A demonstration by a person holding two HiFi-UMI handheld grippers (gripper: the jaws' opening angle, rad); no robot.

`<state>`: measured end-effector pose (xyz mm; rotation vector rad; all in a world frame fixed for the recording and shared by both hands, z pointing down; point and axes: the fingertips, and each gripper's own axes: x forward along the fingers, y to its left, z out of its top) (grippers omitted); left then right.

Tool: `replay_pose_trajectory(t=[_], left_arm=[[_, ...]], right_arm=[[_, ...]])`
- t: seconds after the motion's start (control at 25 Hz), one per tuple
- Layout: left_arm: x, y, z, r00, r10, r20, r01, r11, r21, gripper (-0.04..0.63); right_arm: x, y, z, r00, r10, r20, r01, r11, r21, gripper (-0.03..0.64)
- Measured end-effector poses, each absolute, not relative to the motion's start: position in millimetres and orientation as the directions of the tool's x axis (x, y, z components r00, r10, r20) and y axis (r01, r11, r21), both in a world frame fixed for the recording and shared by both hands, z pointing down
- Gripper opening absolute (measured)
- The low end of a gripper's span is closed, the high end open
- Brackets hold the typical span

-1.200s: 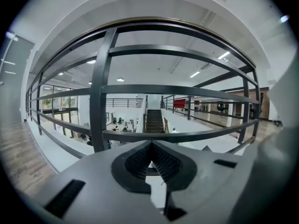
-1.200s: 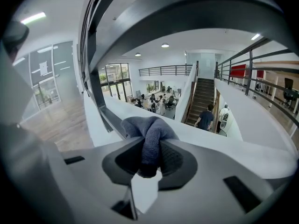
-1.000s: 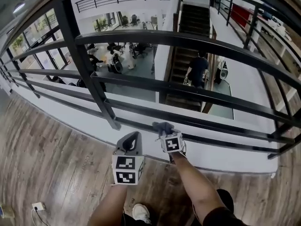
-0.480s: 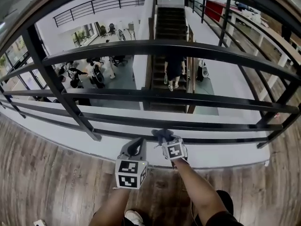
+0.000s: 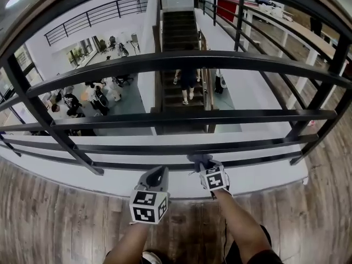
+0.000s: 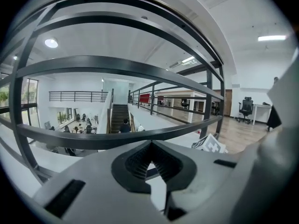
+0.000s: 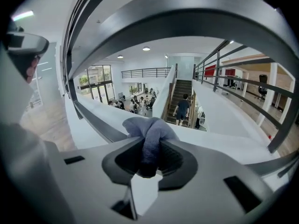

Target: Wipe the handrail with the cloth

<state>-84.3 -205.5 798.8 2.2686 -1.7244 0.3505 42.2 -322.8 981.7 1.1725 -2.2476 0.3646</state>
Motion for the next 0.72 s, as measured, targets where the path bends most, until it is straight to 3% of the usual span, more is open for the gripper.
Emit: replay_pose_trajectory(t=[0.32,0.72], left_arm=[[-17.8,-208.9,804.7,0.343,-0.87,0.354,-0.938,-0.336,0.083,0.002],[81.5,-205.7,825.1,0.506,-0.78,0.367,-0.863,-0.455,0.222,0.002]], right_arm=[[133.5,-336.9,979.9,-0.368,-0.695,0.618,-0.866,0.498,0.045,0.08],[249.1,-349.6,985.1,-0.275,-0.751,0.601,-0.924,0.378,0.05,0.08]])
